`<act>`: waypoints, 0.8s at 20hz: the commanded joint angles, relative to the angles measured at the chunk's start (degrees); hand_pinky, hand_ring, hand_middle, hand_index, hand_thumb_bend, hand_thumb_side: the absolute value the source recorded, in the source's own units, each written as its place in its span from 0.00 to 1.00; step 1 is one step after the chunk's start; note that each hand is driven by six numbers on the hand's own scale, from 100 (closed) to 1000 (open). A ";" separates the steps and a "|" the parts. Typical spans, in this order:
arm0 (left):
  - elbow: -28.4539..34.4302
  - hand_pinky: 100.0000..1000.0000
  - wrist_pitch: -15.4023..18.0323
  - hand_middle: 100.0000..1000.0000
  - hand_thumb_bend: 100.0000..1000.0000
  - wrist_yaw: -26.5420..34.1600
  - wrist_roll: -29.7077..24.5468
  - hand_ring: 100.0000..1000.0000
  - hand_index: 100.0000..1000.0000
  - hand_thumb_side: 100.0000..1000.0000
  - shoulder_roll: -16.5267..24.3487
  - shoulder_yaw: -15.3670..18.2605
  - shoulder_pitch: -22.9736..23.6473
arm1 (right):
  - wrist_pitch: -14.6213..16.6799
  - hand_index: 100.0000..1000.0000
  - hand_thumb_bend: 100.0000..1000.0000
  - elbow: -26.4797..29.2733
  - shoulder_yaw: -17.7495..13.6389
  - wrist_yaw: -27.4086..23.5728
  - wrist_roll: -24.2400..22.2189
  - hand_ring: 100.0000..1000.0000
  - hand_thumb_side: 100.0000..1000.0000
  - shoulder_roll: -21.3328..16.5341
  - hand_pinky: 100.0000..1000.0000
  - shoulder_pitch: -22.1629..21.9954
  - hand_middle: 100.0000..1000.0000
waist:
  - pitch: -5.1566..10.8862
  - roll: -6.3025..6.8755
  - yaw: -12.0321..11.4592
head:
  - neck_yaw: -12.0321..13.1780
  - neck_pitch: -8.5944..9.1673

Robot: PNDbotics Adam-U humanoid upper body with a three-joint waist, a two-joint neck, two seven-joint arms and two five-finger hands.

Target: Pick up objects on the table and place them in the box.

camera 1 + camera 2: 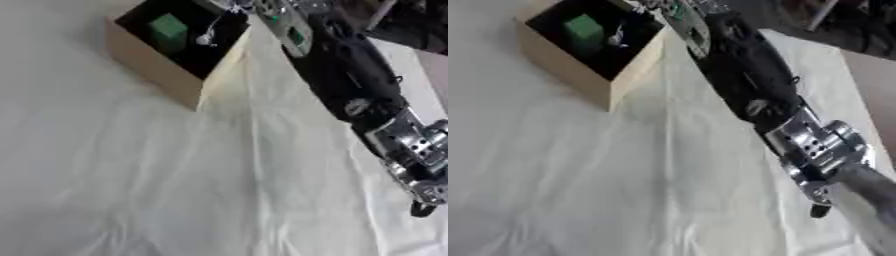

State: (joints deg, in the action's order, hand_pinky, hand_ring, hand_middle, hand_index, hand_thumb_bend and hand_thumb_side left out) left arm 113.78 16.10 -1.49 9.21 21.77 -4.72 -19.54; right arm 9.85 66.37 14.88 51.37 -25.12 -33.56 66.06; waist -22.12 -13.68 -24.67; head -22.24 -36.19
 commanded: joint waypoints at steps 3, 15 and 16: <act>0.81 0.54 -0.23 0.74 0.12 -0.16 0.20 0.69 0.78 0.55 0.92 0.38 0.08 | -2.88 0.87 0.00 5.85 -2.86 -6.54 4.39 0.83 0.24 -2.83 0.79 1.71 0.75 | 1.81 0.77 0.52 | 1.18 -0.37; 0.81 0.54 -0.05 0.74 0.13 -0.10 1.01 0.69 0.78 0.54 0.52 1.11 0.31 | -15.62 0.81 0.00 36.88 -8.34 -30.02 12.58 0.76 0.17 -15.00 0.75 -9.19 0.62 | 2.95 3.77 4.82 | 6.89 -1.67; 0.81 0.54 0.01 0.73 0.13 -0.08 1.10 0.69 0.78 0.54 0.44 1.20 0.24 | -16.92 0.80 0.00 40.17 -9.27 -31.74 14.06 0.75 0.21 -15.75 0.74 -11.24 0.60 | 2.94 4.15 5.31 | 7.38 -1.70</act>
State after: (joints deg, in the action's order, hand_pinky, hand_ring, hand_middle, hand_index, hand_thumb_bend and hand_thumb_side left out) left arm 113.78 15.96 -1.56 10.03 21.73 -4.15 -18.69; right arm -5.58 102.45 7.29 21.76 -12.33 -46.29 54.18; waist -20.55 -10.19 -19.21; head -15.42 -37.74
